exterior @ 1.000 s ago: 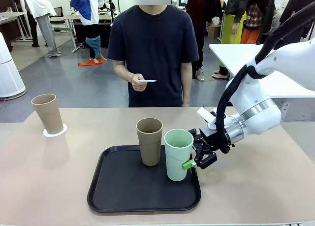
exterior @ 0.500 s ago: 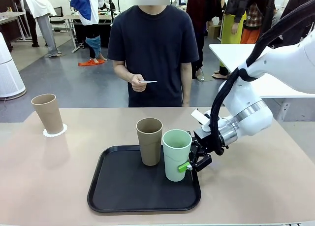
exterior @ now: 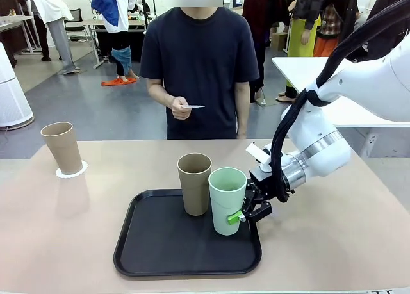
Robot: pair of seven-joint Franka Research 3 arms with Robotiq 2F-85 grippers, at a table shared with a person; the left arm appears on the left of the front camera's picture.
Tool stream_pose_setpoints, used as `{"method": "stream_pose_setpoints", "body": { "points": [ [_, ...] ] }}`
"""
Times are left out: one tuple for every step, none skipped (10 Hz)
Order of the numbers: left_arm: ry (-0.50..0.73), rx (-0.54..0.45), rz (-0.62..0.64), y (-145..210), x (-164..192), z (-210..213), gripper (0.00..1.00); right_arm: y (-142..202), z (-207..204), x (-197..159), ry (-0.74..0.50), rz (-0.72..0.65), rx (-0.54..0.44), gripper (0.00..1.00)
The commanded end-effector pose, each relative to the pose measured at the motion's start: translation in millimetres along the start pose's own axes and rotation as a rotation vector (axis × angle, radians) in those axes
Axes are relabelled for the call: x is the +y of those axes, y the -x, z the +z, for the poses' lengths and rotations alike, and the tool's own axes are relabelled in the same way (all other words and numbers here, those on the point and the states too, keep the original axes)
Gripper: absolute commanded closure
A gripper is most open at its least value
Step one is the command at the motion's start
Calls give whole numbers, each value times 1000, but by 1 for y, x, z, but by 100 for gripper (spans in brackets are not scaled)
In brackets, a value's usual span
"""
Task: Place coasters on the table and set cups on them.
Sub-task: Take one Reusable plastic cup from the Flat Tray and place it on a coaster set by the human.
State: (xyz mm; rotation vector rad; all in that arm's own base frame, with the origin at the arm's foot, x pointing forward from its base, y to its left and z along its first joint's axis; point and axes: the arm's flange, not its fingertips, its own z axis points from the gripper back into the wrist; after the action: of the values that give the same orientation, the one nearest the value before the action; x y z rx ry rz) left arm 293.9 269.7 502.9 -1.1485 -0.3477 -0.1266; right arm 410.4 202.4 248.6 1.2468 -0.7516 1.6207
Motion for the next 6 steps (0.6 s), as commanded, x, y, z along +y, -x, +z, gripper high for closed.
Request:
{"method": "stream_pose_setpoints", "body": {
  "points": [
    [9, -10, 9, -1, -3, 2, 0, -3, 8, 4, -4, 27, -12, 100],
    [9, -10, 9, -1, -3, 2, 0, -16, 17, 14, 80, -47, -5, 100],
    [9, -10, 9, -1, -3, 2, 0, -41, 35, 30, 159, -105, -7, 100],
    [9, -10, 9, -1, -3, 2, 0, -71, 59, 49, 215, -147, 22, 100],
    [9, -10, 9, -1, -3, 2, 0, -104, 90, 65, 239, -178, 62, 100],
    [9, -10, 9, -1, -3, 2, 0, -141, 123, 83, 284, -175, 64, 100]
  ]
}}
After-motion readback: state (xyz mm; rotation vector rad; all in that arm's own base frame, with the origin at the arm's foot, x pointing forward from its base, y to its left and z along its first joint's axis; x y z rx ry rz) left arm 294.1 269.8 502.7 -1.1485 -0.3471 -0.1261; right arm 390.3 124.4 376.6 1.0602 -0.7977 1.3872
